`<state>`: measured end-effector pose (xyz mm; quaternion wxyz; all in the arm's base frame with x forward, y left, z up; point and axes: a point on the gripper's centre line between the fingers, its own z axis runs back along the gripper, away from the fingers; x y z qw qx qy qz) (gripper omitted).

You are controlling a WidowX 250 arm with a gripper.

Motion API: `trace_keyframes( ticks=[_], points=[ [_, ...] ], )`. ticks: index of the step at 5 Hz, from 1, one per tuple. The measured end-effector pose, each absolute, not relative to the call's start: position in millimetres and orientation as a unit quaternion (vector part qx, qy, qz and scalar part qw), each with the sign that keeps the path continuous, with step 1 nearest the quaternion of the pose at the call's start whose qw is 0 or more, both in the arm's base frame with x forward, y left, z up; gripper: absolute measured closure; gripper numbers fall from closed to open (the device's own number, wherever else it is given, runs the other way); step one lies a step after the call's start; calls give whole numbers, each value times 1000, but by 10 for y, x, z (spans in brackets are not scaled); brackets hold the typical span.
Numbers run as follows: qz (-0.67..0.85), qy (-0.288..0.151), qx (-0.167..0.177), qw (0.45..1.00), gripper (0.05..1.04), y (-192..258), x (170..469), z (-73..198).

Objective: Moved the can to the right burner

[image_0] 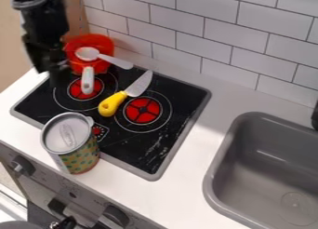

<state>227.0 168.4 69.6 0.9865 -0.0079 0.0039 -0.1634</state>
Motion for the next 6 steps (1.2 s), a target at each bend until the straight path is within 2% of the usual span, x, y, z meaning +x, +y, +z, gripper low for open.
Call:
trace_keyframes(
  ticks=[1,2,4,6],
  points=[
    [-268,21,-1,963,86,1761,2041,517],
    [-382,14,15,924,85,1862,1875,515],
    [-455,-17,-9,890,85,1740,1623,256],
    [-474,-63,-22,878,85,1477,1591,188]
  ],
)
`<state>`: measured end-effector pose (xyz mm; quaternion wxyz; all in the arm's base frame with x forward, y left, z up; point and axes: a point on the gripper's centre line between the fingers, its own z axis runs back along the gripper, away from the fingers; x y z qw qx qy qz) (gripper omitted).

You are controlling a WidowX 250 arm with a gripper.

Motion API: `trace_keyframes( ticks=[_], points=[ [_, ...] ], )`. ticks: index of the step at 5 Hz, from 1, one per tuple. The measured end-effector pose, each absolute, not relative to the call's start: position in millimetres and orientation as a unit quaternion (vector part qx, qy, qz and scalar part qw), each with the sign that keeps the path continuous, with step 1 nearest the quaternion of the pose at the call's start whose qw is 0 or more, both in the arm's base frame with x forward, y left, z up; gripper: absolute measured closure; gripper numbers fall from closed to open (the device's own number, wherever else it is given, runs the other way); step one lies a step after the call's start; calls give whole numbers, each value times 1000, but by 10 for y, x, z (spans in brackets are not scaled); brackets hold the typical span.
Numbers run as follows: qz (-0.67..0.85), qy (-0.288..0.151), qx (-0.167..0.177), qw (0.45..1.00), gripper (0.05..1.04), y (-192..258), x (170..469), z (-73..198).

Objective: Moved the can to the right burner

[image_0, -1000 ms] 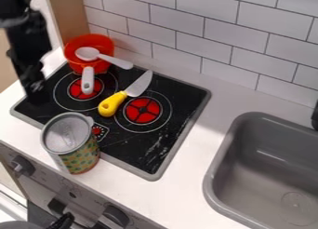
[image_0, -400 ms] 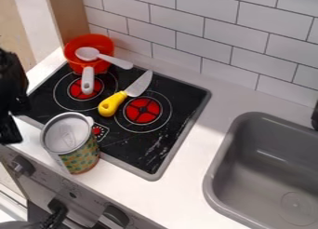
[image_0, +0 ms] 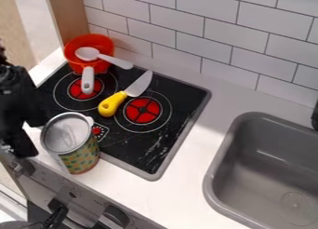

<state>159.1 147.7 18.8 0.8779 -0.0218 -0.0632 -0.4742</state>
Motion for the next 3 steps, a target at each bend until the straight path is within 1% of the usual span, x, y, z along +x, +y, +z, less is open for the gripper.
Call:
trace_keyframes(
  ticks=[3],
  points=[
    [-462,-74,-13,884,86,1182,1616,66]
  ],
)
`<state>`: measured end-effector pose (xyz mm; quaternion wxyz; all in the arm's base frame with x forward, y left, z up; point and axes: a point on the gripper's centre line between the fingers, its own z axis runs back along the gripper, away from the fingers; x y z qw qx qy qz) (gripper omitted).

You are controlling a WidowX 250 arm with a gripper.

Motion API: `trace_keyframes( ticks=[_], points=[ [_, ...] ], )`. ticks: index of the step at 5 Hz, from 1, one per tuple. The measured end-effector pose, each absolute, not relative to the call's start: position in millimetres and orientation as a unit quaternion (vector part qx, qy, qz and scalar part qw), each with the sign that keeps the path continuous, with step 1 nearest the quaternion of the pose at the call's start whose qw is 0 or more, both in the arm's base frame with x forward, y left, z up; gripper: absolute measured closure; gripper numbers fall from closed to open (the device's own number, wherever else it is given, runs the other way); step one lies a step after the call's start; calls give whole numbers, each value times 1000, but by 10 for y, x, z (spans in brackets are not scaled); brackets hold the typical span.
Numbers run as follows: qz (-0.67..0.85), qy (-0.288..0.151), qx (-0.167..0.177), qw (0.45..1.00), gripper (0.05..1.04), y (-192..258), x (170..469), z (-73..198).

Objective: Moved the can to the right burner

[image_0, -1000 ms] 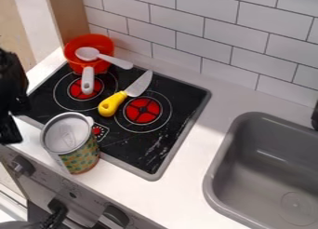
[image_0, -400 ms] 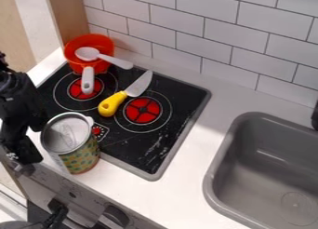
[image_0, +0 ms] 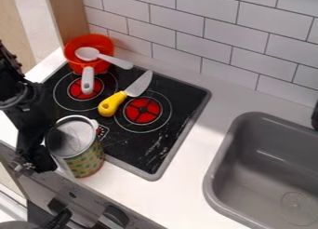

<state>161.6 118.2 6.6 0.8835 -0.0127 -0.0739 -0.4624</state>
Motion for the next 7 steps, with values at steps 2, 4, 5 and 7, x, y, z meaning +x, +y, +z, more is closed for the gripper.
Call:
trace_keyframes(
  ticks=[2,4,5,7],
  points=[
    [-427,-79,-11,901,86,1006,1716,25],
    [-380,-61,-30,922,86,794,1771,20],
    [-320,-54,-39,945,85,657,1842,33],
    [-237,-67,-28,969,85,489,2160,92]
  ],
)
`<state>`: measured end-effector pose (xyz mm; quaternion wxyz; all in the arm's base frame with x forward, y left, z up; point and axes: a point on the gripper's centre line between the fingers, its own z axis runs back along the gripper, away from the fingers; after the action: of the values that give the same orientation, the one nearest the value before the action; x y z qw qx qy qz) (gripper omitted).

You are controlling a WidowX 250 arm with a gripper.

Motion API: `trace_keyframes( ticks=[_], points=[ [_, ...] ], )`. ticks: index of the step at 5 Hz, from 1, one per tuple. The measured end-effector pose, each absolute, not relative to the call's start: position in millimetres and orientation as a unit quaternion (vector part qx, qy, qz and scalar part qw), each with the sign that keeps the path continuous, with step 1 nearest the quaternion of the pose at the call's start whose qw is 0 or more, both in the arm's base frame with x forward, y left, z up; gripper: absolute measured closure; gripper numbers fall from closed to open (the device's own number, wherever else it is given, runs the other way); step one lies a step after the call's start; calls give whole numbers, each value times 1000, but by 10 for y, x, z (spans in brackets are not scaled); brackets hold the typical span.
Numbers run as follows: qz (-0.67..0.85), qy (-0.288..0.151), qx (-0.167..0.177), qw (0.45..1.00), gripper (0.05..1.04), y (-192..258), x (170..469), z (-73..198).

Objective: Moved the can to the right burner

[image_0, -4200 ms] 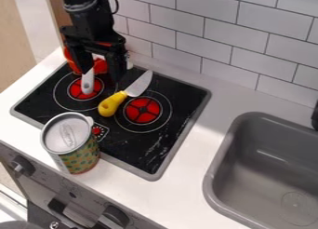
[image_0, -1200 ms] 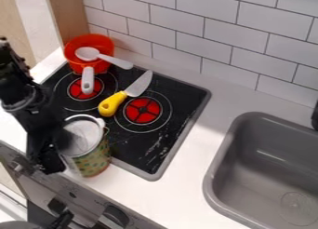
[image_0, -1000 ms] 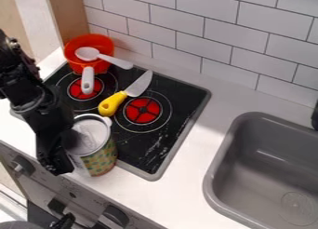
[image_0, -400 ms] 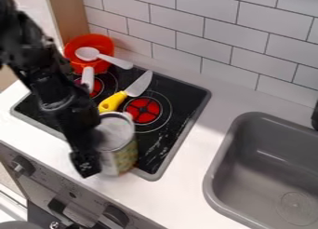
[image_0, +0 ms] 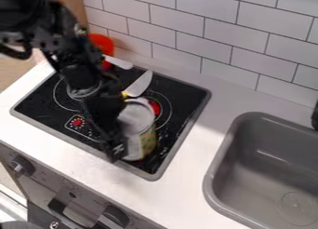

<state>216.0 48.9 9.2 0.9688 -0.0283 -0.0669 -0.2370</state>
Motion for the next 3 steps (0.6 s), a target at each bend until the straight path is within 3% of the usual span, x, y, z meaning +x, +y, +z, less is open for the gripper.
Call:
trace_keyframes(
  ticks=[3],
  points=[
    [-151,-83,-18,985,85,454,2555,145]
  ],
)
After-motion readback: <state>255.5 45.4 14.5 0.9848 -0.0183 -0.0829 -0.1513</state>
